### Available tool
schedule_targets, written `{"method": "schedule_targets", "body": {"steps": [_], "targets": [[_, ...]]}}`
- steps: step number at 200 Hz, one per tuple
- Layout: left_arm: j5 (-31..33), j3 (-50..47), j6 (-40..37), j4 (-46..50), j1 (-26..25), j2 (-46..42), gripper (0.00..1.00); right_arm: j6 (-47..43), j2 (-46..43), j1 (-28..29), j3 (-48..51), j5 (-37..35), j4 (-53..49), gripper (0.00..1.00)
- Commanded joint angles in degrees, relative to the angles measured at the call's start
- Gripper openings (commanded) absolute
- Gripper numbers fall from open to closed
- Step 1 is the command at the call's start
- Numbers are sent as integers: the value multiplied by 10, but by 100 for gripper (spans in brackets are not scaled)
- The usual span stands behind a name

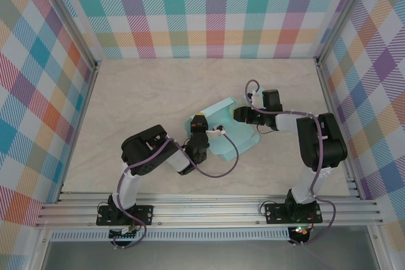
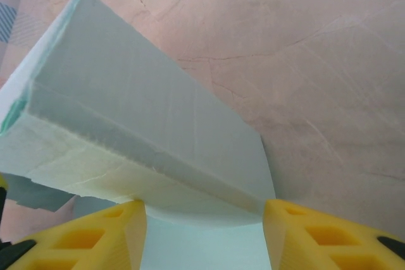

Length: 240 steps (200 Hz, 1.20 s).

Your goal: Fold the paper box

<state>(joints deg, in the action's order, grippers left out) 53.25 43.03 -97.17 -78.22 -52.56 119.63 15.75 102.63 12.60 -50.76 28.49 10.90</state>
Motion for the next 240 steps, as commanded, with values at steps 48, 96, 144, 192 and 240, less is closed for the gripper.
{"method": "schedule_targets", "body": {"steps": [48,96,144,192,240], "targets": [[-11,7,-5,11,3,14,0,-44,26,28,-45,-81,11,52],[-12,6,-7,10,0,13,0,-48,37,35,-43,-101,44,52],[-13,7,-7,11,0,17,0,-59,59,36,-64,-89,50,52],[-13,8,-7,13,0,18,0,-69,59,38,-63,-79,56,45],[-16,10,2,13,-5,7,2,-76,50,61,-54,-150,51,26]]}}
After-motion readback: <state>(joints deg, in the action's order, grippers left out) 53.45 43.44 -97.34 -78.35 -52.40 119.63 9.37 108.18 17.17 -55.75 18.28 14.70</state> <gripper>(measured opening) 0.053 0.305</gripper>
